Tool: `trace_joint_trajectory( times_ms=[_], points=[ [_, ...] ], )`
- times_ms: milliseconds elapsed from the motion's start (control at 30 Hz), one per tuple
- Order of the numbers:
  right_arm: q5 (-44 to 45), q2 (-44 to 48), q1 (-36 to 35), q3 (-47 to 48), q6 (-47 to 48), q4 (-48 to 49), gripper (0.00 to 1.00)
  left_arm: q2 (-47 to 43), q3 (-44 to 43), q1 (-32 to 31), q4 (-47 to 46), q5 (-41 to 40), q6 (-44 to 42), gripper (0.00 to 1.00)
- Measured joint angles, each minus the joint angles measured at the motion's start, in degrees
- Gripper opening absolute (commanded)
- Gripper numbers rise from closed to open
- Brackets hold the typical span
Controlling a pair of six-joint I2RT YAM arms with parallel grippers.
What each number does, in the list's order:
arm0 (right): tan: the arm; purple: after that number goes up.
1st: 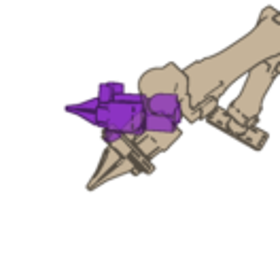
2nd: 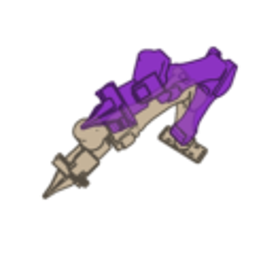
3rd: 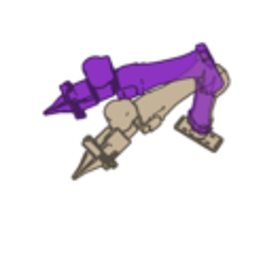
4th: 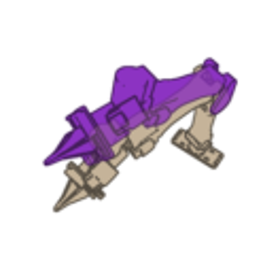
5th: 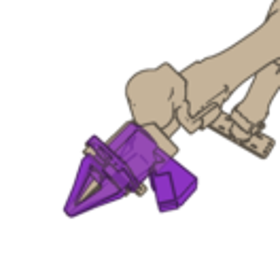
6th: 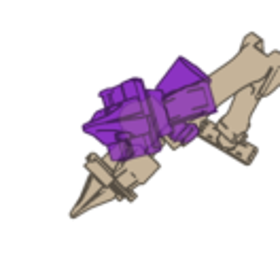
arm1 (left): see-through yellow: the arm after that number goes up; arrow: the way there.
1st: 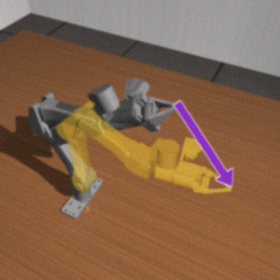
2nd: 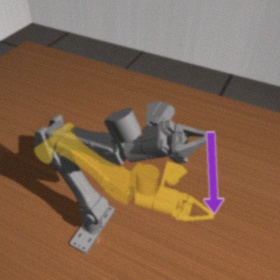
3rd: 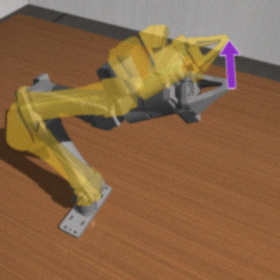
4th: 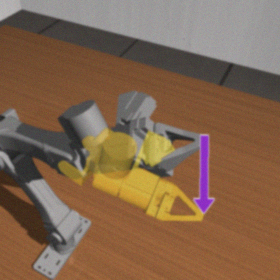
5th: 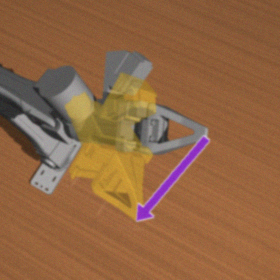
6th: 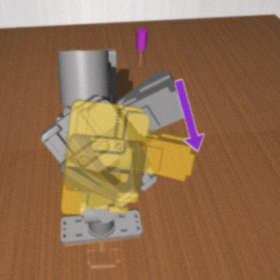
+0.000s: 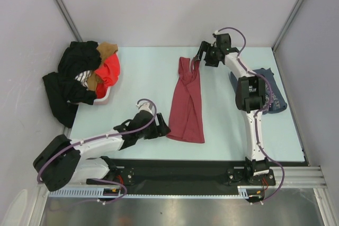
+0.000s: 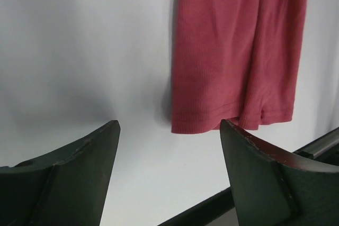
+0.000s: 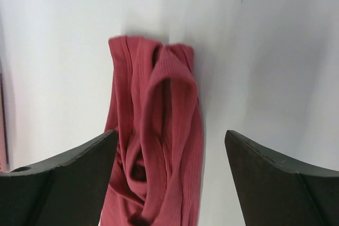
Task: Fold and stack the tank tops
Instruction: Fold the tank top
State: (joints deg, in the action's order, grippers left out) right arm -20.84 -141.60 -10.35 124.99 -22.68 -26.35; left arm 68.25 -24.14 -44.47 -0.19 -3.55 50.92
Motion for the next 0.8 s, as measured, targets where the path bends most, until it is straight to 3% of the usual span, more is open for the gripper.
trace_joint_trajectory(
  times_ms=[300,333,400,500,567,633,800],
  points=[
    [-1.5,-7.5,0.0,8.2,-1.9,0.3,0.58,7.3,-2.1,0.0,-5.7,3.1,-0.5,0.62],
    [-2.0,-8.5,0.1,8.7,-2.1,0.5,0.51,8.2,-2.3,0.0,-6.1,3.4,-0.5,0.56],
    [-2.9,-9.9,0.2,9.1,-2.8,1.0,0.25,9.1,-2.3,0.0,-7.1,3.7,-0.3,0.47],
    [-4.5,-11.4,0.5,9.1,-4.3,1.9,0.03,10.1,-2.3,0.0,-8.2,4.0,-0.2,0.21],
    [-5.6,-11.9,1.1,9.6,-5.2,2.2,0.02,10.3,-2.0,0.0,-9.1,4.3,0.0,0.06],
    [-7.2,-12.7,1.9,10.5,-6.6,3.1,0.02,10.5,-1.3,0.0,-10.5,4.7,0.3,0.00],
    [-10.8,-16.4,4.3,14.5,-9.9,5.9,0.04,11.2,1.1,-1.6,-14.3,4.2,2.0,0.00]
  ],
)
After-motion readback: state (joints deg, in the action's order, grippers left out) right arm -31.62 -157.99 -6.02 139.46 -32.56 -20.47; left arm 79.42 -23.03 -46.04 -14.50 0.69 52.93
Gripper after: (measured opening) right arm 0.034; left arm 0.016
